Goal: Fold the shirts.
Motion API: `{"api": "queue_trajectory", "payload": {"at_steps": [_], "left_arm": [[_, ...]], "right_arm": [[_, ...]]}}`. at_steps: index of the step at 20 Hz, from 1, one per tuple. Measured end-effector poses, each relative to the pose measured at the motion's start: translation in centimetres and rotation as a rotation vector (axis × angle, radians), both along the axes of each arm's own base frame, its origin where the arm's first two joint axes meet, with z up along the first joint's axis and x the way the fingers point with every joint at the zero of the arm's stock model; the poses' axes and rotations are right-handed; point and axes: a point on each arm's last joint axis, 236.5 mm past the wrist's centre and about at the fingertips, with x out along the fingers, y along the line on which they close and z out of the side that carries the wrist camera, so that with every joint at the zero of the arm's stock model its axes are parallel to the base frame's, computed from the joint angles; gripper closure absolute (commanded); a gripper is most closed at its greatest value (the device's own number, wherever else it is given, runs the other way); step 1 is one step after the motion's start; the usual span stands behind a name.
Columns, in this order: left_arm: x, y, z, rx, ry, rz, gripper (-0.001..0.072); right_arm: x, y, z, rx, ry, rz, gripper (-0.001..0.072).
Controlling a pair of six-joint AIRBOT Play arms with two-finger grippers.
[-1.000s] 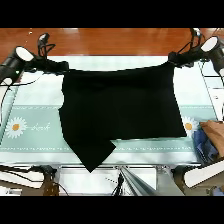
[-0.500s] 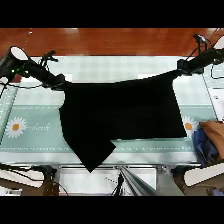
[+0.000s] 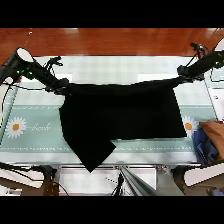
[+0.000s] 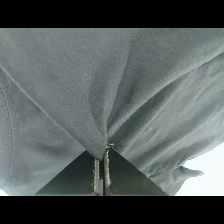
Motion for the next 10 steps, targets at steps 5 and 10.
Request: {"api": "queue_trajectory", "payload": {"at_steps": [5, 10], "left_arm": [[-0.9, 0.0, 0.0, 0.005, 0.045, 0.002, 0.0326], [-3.8, 3.5, 0.5, 0.152, 0.127, -0.018, 0.0317]], "right_arm": [[-1.5, 0.3, 0.0, 0.012, 0.057, 0.025, 0.0268], [-4.9, -3.1, 1.0, -0.070, 0.154, 0.015, 0.0268]]}}
